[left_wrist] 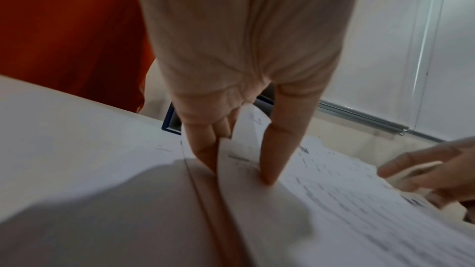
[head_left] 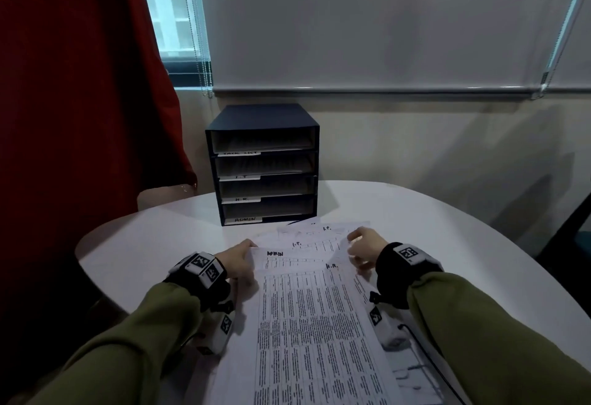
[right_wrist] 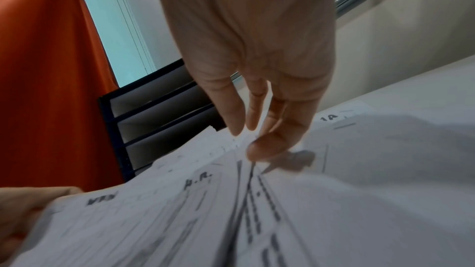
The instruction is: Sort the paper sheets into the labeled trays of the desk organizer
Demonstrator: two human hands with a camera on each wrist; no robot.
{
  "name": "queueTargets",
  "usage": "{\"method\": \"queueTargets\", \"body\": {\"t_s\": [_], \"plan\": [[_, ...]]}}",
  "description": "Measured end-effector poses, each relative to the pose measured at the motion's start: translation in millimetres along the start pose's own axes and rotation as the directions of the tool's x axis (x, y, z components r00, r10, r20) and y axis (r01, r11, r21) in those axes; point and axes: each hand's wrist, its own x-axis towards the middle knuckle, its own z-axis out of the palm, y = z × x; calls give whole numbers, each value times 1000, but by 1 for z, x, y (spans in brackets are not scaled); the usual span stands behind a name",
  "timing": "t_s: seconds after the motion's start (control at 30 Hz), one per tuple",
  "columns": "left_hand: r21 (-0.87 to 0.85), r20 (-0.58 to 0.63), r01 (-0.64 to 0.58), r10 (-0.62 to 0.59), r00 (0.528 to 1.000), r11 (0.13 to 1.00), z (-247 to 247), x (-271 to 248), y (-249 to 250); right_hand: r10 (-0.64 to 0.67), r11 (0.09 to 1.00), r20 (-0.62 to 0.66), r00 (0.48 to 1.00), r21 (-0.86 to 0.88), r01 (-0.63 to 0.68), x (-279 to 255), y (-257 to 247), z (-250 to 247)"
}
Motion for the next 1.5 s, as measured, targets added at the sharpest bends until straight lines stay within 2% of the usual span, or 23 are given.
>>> {"method": "queueTargets", "body": {"t_s": [0.07,0.23,0.3,0.37,0.4,0.47,0.53,0.6,0.63,0.7,0.8,0.9,1.03,1.13,1.17,1.27,1.3,1.4,1.5], "plan": [[7,-16,1,-1,1000,1000,1,-2,0,-13,998,-26,1000,-57,11,13,-3,0],[18,-36,-36,37,999,999,3,-4,-4,-17,998,-32,999,59,19,31,-6,3],[14,-39,-64,65,997,998,3,-5,-4,-39,999,-22,999,10,40,31,-7,5],[16,-37,-85,86,996,996,1,-7,-3,-94,990,-71,993,-109,86,30,-9,7],[13,-37,-94,94,995,996,1,-7,-2,-135,976,-130,982,-189,109,29,-10,7],[-2,-41,-96,96,995,995,-1,-10,0,-306,909,-217,927,-357,216,26,-13,5],[-59,-49,-77,74,996,995,-1,-10,0,-487,824,-202,850,-428,370,22,-16,1],[-216,-69,-39,24,997,976,-1,-9,-1,-558,793,-174,812,-400,459,19,-19,-4],[-306,-90,-22,-6,996,952,-2,-9,-1,-558,804,-167,813,-352,479,19,-18,-6],[-439,-147,-14,-56,988,898,-3,-5,-1,-478,877,-178,860,-156,455,20,-16,-12],[-533,-158,-12,-86,984,846,-3,-3,3,-267,950,-150,952,123,286,24,-8,-18],[-542,-101,13,-81,992,840,-3,-3,6,-97,971,-34,995,218,102,27,5,-20],[-443,-86,64,-113,990,894,-3,-6,3,77,968,139,987,226,-107,9,13,-13],[-322,-96,119,-158,983,939,-3,-11,-3,119,989,182,976,64,-133,-1,10,-13],[-294,-99,127,-163,982,947,-3,-12,-6,111,994,130,985,-11,-110,1,8,-15],[-254,-106,136,-168,980,958,-3,-11,-12,-48,982,-56,997,-186,37,15,8,-16],[-249,-105,137,-167,980,959,-3,-10,-13,-66,980,-65,996,-193,52,18,8,-14],[-227,-110,131,-159,981,965,-3,-11,-12,-55,998,-13,998,-25,55,28,7,-8],[-242,-107,127,-156,982,962,-2,-13,-11,-94,995,-47,994,-27,93,28,0,-6]]}}
